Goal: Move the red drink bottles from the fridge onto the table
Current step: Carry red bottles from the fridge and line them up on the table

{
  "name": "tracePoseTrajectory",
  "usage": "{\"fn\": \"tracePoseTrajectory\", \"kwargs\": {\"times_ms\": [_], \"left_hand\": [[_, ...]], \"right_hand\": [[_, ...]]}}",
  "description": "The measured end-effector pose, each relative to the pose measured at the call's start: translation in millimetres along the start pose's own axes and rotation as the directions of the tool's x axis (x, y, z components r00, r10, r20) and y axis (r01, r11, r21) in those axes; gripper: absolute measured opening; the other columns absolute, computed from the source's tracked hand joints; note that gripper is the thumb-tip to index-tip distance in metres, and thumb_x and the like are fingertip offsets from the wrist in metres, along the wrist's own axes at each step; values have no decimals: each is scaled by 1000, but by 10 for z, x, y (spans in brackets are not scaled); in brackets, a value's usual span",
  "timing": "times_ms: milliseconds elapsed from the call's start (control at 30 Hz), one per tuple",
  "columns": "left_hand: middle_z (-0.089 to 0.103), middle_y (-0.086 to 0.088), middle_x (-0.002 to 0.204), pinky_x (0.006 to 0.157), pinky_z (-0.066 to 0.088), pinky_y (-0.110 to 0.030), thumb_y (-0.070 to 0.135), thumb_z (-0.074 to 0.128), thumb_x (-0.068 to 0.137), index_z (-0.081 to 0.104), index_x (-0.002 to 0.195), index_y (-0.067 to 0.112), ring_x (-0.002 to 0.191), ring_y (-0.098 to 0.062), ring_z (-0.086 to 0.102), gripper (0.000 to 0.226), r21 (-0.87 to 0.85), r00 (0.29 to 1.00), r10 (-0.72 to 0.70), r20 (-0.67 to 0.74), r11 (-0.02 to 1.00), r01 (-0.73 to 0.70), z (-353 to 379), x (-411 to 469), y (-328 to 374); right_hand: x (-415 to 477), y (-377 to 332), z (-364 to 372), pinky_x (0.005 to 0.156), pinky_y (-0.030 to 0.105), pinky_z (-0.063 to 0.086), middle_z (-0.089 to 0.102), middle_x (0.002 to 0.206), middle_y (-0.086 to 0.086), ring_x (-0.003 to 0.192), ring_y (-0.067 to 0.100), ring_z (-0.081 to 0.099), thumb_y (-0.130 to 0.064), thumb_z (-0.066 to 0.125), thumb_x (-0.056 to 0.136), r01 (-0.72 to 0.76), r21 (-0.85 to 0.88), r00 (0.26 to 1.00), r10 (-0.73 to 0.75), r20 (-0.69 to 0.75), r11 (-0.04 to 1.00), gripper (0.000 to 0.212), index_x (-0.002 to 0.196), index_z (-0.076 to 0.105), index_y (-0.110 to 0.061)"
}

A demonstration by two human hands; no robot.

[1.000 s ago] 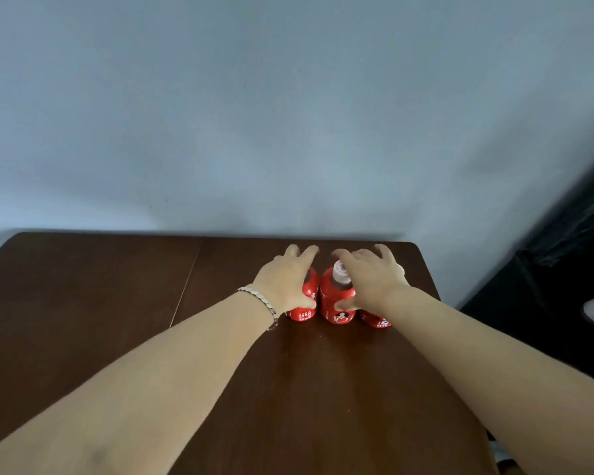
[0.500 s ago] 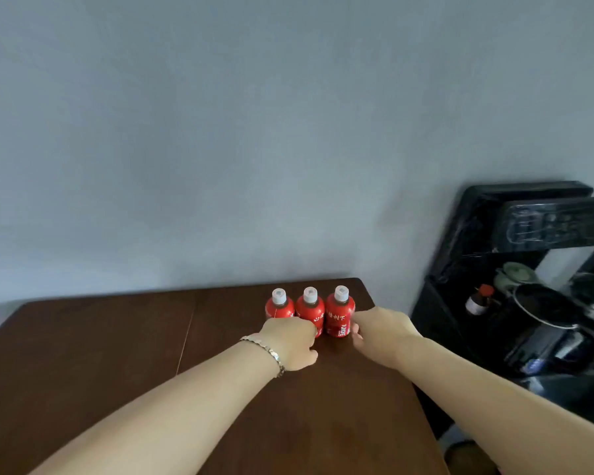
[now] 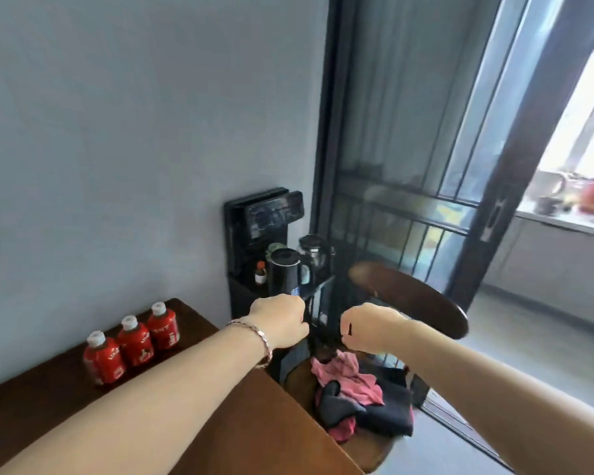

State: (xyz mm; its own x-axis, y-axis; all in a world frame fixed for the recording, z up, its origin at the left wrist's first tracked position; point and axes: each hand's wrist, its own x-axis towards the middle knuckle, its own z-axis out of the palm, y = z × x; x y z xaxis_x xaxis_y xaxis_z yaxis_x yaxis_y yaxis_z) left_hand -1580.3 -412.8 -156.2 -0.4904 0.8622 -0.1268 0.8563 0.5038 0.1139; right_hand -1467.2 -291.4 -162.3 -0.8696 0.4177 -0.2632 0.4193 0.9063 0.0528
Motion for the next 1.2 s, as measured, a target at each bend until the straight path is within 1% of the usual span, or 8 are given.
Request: {"fn": "tracePoseTrajectory", "kwargs": {"times_ms": [200, 333, 500, 633, 733, 900, 1000, 1200], "left_hand": [[64, -6, 115, 83, 45, -33, 31, 46, 91, 61, 104, 14, 107, -29, 59, 26, 85, 949, 312, -37, 947, -308, -163, 197, 1712], [64, -6, 114, 82, 46, -31, 31, 47, 91, 61, 102, 13, 105, -28, 60, 25, 81, 844, 535, -40, 844, -531, -200, 107, 3120], [64, -6, 112, 75, 43, -28, 30, 47, 89, 62, 100, 13, 103, -27, 60, 25, 113, 653, 753, -82, 658, -744, -119, -307, 5131], [63, -6, 113, 73, 41, -28, 27, 44, 90, 61, 103, 12, 105, -26, 60, 27, 156, 522, 848, -95, 531, -833, -92, -734, 6509], [63, -3, 113, 72, 41, -28, 27, 45, 90, 61, 107, 12, 106, -25, 60, 27, 143, 416, 904, -100, 426, -893, -121, -1118, 7779], [64, -6, 110, 76, 45, -31, 32, 45, 90, 61, 107, 9, 103, -26, 61, 32, 123, 261, 961, -88, 271, -955, -136, -1582, 9085], [63, -8, 111, 82, 48, -31, 30, 44, 92, 60, 106, 7, 103, -28, 60, 31, 108, 116, 991, -73, 124, -986, -77, -1966, 10000], [64, -9, 109, 75, 45, -32, 28, 46, 92, 62, 104, 9, 102, -28, 61, 28, 147, -105, 989, -101, -89, -985, 52, -2712, 11721]], "right_hand": [[-1343, 1263, 4, 86, 29, 47, 65, 114, 8, 106, 28, 61, -27, 47, 92, -374, 172, 923, 383, -21, 911, 28, 110, 64, -14], [-2560, 2100, 102, 85, 25, 47, 65, 116, 2, 108, 24, 60, -26, 49, 90, -564, 200, 802, 589, -101, 801, 25, 107, 66, -20], [-4317, 3072, 301, 80, 25, 48, 66, 113, -1, 101, 21, 62, -27, 52, 88, -754, 280, 594, 799, -93, 594, 21, 101, 68, -21], [-5538, 3677, 388, 81, 30, 51, 66, 111, 0, 100, 20, 63, -28, 53, 92, -844, 256, 473, 879, -56, 471, 21, 105, 67, -19], [-6638, 4200, 481, 78, 30, 50, 66, 110, 1, 97, 20, 63, -30, 52, 92, -917, 221, 325, 943, -66, 332, 22, 106, 65, -18], [-7807, 4662, 549, 90, 32, 46, 62, 118, 2, 109, 23, 58, -30, 51, 90, -958, 242, 146, 988, -44, 153, 25, 109, 63, -18], [-8579, 4966, 724, 86, 31, 45, 62, 118, 1, 108, 23, 59, -29, 51, 89, -968, 252, -5, 999, -37, 5, 24, 108, 64, -20], [-9923, 5626, 1063, 76, 30, 46, 65, 111, 1, 101, 26, 62, -25, 51, 87, -941, 235, -250, 968, 9, -245, 21, 99, 66, -18]]}}
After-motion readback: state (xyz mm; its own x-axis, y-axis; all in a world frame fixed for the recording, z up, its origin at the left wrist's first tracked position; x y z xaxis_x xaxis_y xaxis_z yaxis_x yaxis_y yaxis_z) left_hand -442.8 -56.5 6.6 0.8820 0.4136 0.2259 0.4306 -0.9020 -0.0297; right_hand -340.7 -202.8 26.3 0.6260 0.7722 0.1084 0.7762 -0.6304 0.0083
